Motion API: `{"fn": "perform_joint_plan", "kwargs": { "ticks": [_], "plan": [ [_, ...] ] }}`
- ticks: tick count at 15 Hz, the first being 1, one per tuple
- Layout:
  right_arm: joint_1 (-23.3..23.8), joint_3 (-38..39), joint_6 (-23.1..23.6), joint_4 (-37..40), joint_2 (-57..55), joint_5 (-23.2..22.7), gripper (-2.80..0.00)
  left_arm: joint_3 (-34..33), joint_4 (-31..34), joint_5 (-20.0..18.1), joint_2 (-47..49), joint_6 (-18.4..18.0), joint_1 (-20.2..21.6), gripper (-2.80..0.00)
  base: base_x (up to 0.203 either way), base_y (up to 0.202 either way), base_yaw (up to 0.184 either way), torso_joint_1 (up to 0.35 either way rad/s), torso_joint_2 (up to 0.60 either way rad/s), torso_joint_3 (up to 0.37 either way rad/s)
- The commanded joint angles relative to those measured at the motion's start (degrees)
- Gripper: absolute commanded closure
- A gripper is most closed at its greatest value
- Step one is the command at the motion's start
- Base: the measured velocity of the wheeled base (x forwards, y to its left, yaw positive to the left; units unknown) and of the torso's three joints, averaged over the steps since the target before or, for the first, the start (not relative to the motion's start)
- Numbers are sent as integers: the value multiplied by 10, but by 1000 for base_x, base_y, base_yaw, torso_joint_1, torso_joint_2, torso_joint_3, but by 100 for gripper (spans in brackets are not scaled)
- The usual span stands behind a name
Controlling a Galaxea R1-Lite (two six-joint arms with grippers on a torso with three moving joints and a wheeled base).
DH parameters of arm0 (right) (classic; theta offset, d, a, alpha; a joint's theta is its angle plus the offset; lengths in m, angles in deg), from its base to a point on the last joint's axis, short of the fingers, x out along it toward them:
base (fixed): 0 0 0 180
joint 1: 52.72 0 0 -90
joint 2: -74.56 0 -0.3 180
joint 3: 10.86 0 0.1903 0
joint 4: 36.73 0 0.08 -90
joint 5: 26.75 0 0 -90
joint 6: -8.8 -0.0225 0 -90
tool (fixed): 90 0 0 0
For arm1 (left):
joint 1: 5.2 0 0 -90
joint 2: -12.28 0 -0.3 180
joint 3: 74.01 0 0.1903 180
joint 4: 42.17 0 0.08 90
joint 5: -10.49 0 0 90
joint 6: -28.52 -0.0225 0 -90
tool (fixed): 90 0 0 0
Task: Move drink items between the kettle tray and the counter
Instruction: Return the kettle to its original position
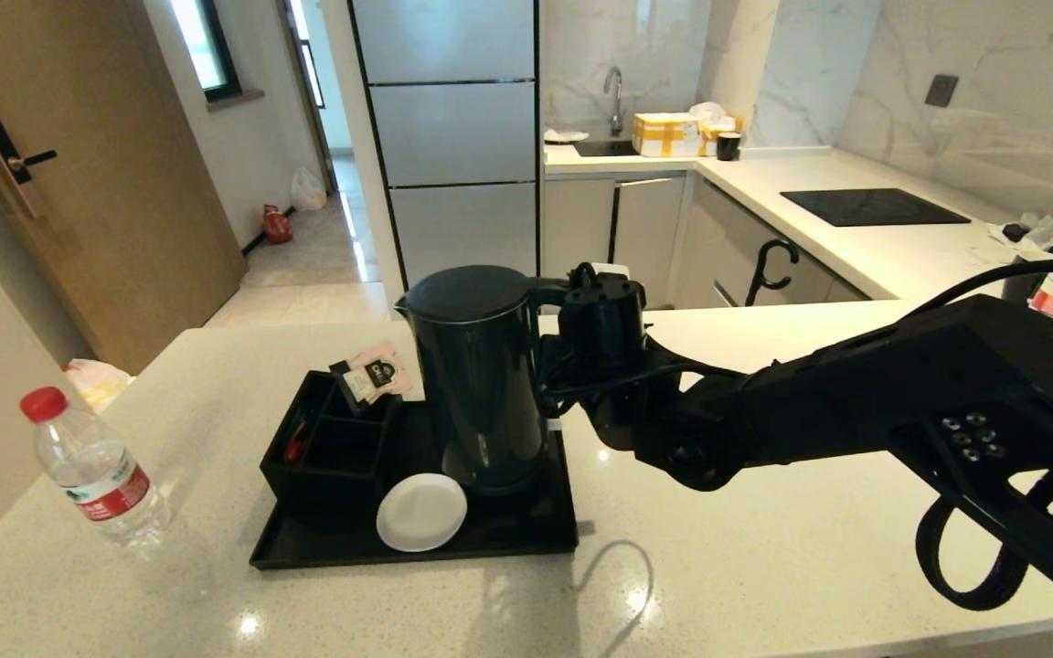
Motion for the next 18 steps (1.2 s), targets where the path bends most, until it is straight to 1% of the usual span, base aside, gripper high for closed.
{"fn": "perform_joint_plan", "kwargs": {
  "ticks": [1, 7, 9, 10, 12, 13, 18],
  "plan": [
    [0, 16, -2, -2, 4, 2, 0, 0, 0, 0, 0, 0, 0, 0, 0, 0, 0, 0, 0, 0],
    [0, 68, 2, -28, 31, 5, 0, 0, 0, 0, 0, 0, 0, 0, 0, 0, 0, 0, 0, 0],
    [0, 89, 13, -56, 34, 5, 0, 0, 0, 0, 0, 0, 0, 0, 0, 0, 0, 0, 0, 0],
    [1, 90, 25, -71, 29, 5, 0, 0, 0, 0, 0, 0, 0, 0, 0, 0, 0, 0, 0, 0],
    [3, 94, 59, -126, 18, 6, 0, 0, 0, 0, 0, 0, 0, 0, 0, 0, 0, 0, 0, 0],
    [3, 97, 66, -136, 14, 6, 0, 0, 0, 0, 0, 0, 0, 0, 0, 0, 0, 0, 0, 0],
    [1, 90, 70, -144, -7, 6, 0, 0, 0, 0, 0, 0, 0, 0, 0, 0, 0, 0, 0, 0]
  ]
}}
